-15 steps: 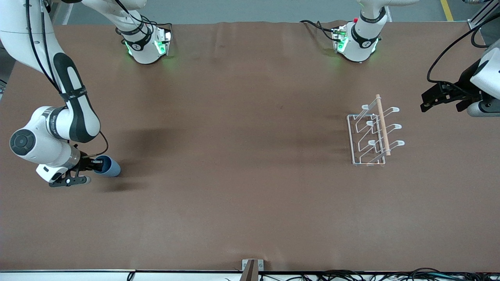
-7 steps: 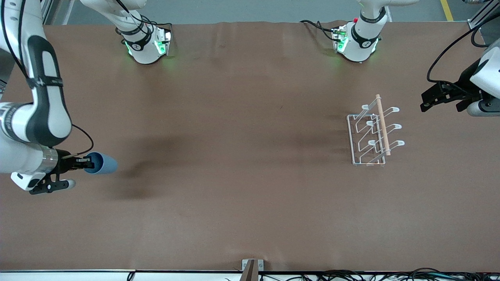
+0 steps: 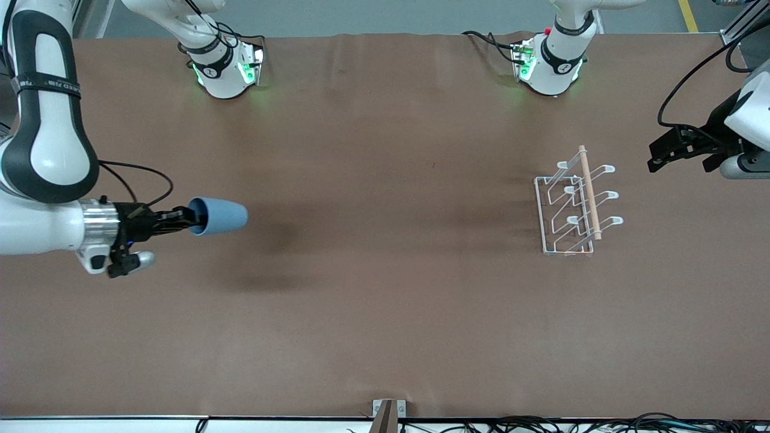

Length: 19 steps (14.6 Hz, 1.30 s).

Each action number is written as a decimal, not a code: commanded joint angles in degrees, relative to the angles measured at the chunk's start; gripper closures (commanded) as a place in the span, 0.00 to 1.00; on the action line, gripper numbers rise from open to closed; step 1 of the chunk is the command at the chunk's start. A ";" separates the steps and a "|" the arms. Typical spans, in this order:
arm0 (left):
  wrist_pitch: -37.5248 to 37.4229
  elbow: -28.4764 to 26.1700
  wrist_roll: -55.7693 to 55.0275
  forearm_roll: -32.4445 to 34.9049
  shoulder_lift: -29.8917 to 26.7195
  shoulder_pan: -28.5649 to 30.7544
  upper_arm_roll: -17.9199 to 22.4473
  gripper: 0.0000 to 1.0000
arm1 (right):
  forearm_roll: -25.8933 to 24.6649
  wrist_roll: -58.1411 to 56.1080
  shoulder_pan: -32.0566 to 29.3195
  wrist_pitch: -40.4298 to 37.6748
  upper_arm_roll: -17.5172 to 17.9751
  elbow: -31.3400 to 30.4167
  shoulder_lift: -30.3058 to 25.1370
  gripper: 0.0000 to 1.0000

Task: Hang cup on cup holder
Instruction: 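Lift the blue cup with the right gripper toward the table middle, then hold the cup with the right gripper while the left gripper reaches it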

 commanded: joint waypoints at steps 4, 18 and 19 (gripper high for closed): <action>3.43 0.92 6.48 3.01 0.27 -0.57 -0.72 0.05 | 19.32 12.20 2.64 1.19 9.88 -5.34 -0.59 0.99; 3.08 2.58 17.22 -7.59 7.55 -8.49 -21.89 0.00 | 36.04 12.20 2.81 16.57 26.16 -12.90 1.61 1.00; 3.08 4.07 17.39 -9.97 9.91 -8.49 -23.64 0.00 | 36.05 12.12 2.73 16.57 26.16 -13.16 1.52 0.99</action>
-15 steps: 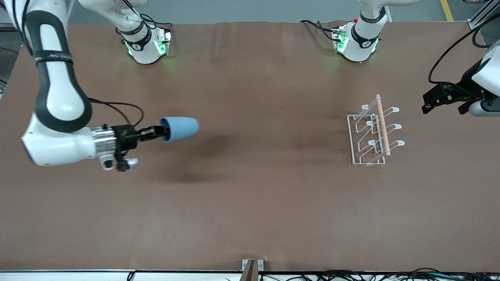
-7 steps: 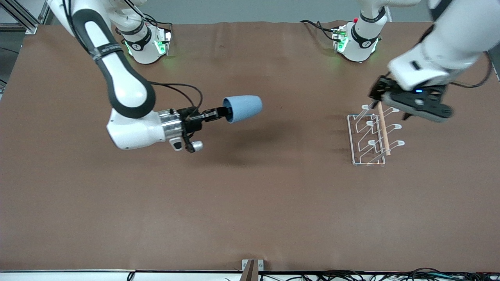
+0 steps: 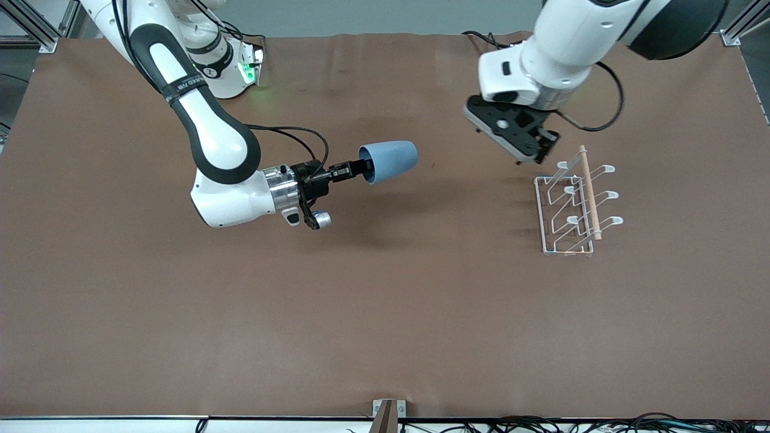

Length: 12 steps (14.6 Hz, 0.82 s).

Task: Hang cup on cup holder
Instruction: 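Hold the cup with the right gripper while the left gripper reaches it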

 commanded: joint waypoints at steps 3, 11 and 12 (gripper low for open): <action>-0.26 6.20 2.63 -5.34 10.68 0.36 -8.57 0.00 | 1.88 0.38 -1.42 -0.15 1.38 -1.91 -1.57 0.99; 8.08 6.38 3.41 -4.64 16.32 -2.54 -10.78 0.00 | 2.06 0.29 -1.42 0.21 1.82 -1.91 -1.66 0.99; 9.75 6.29 4.73 -4.55 16.49 -2.54 -10.78 0.00 | 2.06 0.29 -1.42 0.21 1.82 -1.91 -1.66 1.00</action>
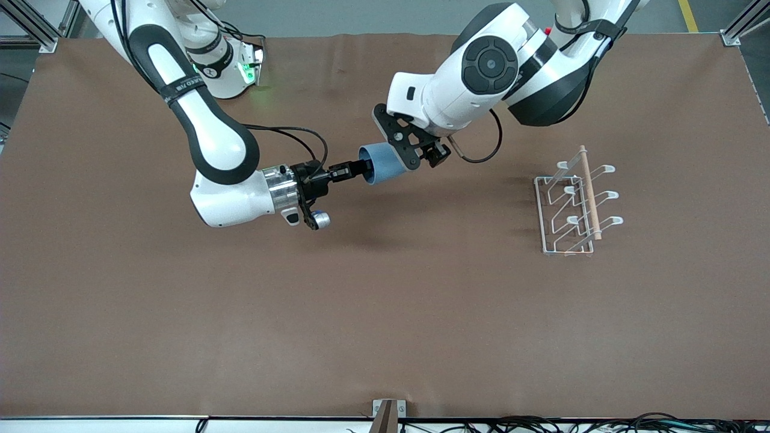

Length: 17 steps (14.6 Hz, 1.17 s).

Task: Hang cup on cup holder
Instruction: 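Hold the cup with the right gripper while the left gripper reaches it, then grasp the cup with the left gripper while the right gripper releases it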

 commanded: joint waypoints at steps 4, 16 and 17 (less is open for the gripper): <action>8.24 1.81 5.08 0.13 3.28 -1.41 -0.36 0.00 | 1.89 0.18 -0.14 0.14 1.59 -1.51 -1.64 1.00; 9.75 1.29 9.20 4.44 3.72 -2.20 -0.36 0.38 | 2.94 0.00 -0.06 0.32 2.56 -4.58 -4.89 1.00; 9.75 1.20 11.13 4.35 3.81 -2.28 -0.36 0.59 | 2.94 0.00 -0.14 0.32 2.47 -4.58 -4.89 1.00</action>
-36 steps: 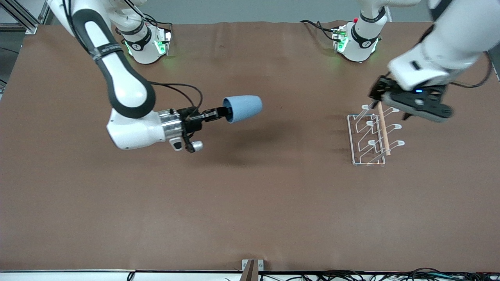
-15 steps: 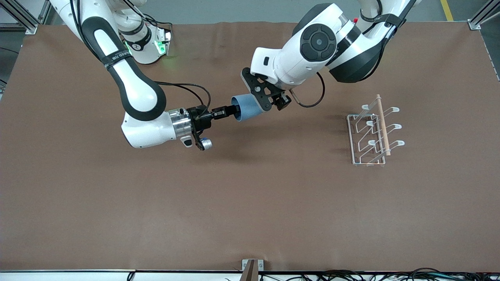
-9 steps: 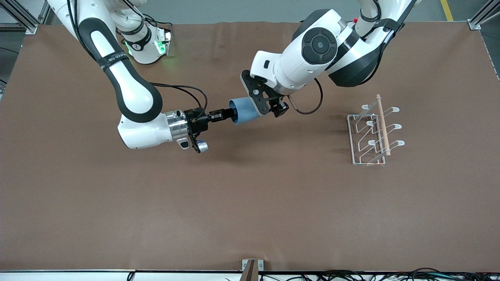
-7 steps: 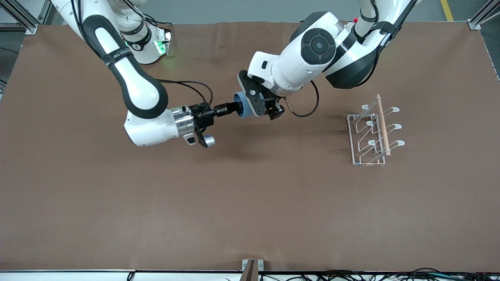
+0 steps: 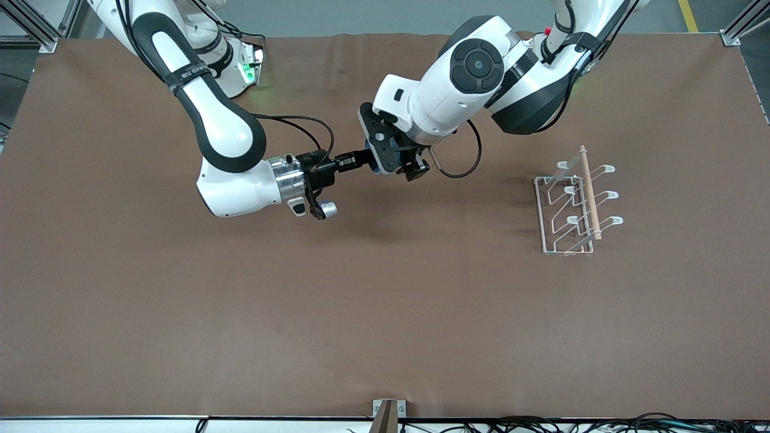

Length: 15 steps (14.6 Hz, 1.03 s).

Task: Hang cup on cup holder
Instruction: 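Grasp the cup with the left gripper while the right gripper releases it, then carry the cup with the left gripper while the right gripper withdraws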

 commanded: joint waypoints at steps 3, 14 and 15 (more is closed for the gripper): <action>1.28 0.91 2.31 1.48 1.44 -0.81 0.15 0.80 | 1.86 -0.07 -0.43 -0.97 0.60 -2.60 -2.93 1.00; -19.68 1.08 4.15 23.14 -0.41 -1.16 0.07 0.96 | -10.24 3.08 -3.33 -1.06 -6.77 -2.51 -9.08 0.00; -23.03 0.82 4.59 26.93 -0.32 -2.03 0.06 0.95 | -14.01 4.48 -3.33 -1.15 -8.79 -2.42 -9.78 0.00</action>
